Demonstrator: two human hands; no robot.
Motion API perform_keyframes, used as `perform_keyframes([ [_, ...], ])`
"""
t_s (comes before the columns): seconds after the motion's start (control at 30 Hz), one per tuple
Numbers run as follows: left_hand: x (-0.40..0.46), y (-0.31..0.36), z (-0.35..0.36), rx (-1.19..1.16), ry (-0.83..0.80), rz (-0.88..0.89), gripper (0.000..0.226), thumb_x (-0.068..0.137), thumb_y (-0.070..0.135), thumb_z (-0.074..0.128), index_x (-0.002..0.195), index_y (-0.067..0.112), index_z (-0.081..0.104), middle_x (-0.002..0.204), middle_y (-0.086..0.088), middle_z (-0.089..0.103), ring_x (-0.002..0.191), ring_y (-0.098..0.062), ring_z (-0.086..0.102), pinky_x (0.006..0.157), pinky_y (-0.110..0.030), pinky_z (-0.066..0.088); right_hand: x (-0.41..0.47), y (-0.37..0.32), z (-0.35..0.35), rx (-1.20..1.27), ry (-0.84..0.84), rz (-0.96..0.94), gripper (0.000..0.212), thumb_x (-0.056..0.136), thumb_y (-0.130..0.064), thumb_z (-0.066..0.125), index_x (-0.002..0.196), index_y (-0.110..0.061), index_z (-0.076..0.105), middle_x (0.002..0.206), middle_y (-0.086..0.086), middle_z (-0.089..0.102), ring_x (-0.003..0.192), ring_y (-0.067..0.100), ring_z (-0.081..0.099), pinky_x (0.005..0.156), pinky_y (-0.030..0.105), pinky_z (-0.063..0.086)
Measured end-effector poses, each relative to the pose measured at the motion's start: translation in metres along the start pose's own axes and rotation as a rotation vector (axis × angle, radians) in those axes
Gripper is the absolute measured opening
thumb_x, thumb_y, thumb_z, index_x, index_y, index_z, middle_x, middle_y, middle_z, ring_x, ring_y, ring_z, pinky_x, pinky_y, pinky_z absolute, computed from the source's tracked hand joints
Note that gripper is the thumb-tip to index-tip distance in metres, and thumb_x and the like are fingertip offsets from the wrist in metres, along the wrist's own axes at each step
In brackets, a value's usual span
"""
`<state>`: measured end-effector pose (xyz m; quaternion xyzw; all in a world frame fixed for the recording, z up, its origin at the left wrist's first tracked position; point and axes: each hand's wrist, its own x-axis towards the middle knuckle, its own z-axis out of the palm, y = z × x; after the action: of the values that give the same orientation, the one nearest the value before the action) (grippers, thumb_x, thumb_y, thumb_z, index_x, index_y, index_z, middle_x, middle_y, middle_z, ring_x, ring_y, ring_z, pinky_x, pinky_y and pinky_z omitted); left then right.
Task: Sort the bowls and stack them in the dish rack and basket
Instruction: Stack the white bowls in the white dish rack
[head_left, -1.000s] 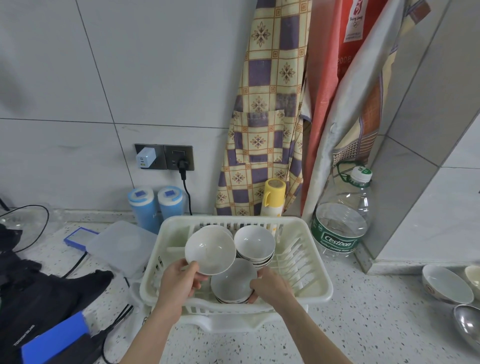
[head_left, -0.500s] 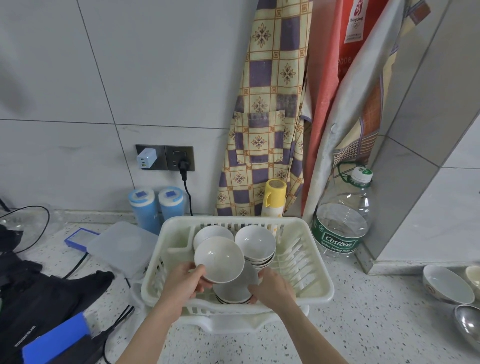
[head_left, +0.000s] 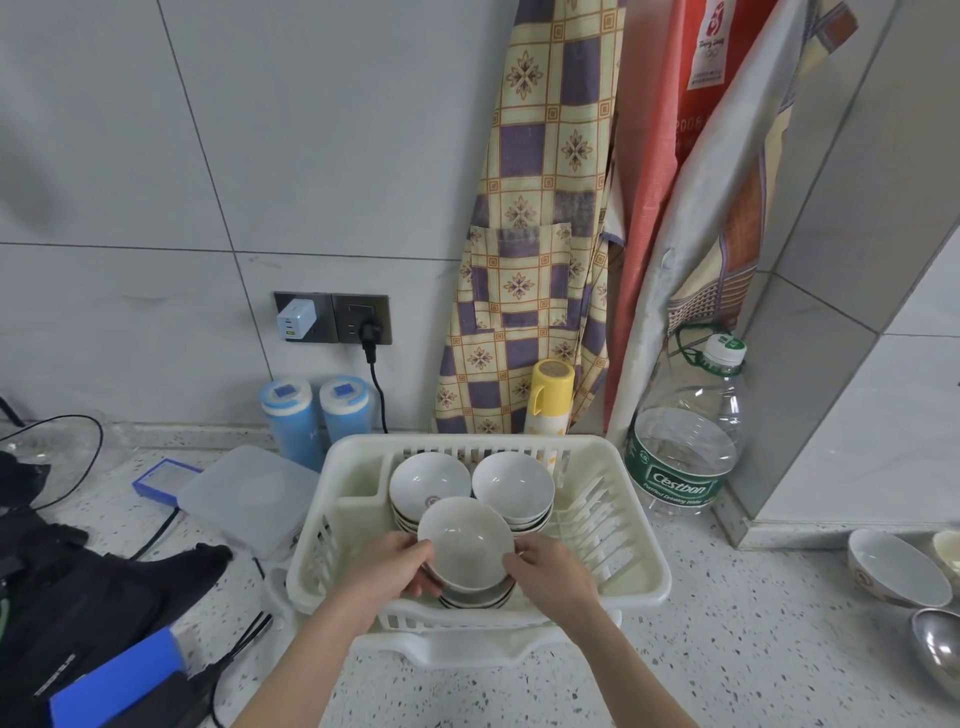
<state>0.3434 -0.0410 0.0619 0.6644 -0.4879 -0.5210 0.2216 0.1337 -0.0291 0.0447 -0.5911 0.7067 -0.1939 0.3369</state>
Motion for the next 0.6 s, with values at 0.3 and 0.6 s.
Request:
perform_keyframes([
  [0.3, 0.006, 0.000, 0.007, 0.023, -0.021, -0.023, 0.025, 0.085, 0.019, 0.057, 0.108, 0.028, 0.050, 0.074, -0.004, 0.078, 0.062, -0.015, 0.054, 0.061, -0.026, 0.043, 0.000, -0.002, -0.003, 0.106, 0.037, 0.062, 0.012, 0.074, -0.021, 0.053, 0.063, -0.018, 0.049, 0.057, -0.002, 0.044, 0.056, 0.016, 0.034, 0.053, 0.029, 0.025],
  [0.6, 0.011, -0.006, 0.011, 0.237, 0.103, 0.000, 0.037, 0.077, 0.029, 0.065, 0.111, 0.033, 0.054, 0.100, 0.011, 0.067, 0.086, -0.013, 0.067, 0.079, -0.033, 0.057, 0.000, -0.003, -0.002, 0.103, 0.038, 0.110, 0.013, 0.070, -0.020, 0.052, 0.062, -0.015, 0.061, 0.078, 0.004, 0.075, 0.053, 0.013, 0.039, 0.053, 0.025, 0.031],
])
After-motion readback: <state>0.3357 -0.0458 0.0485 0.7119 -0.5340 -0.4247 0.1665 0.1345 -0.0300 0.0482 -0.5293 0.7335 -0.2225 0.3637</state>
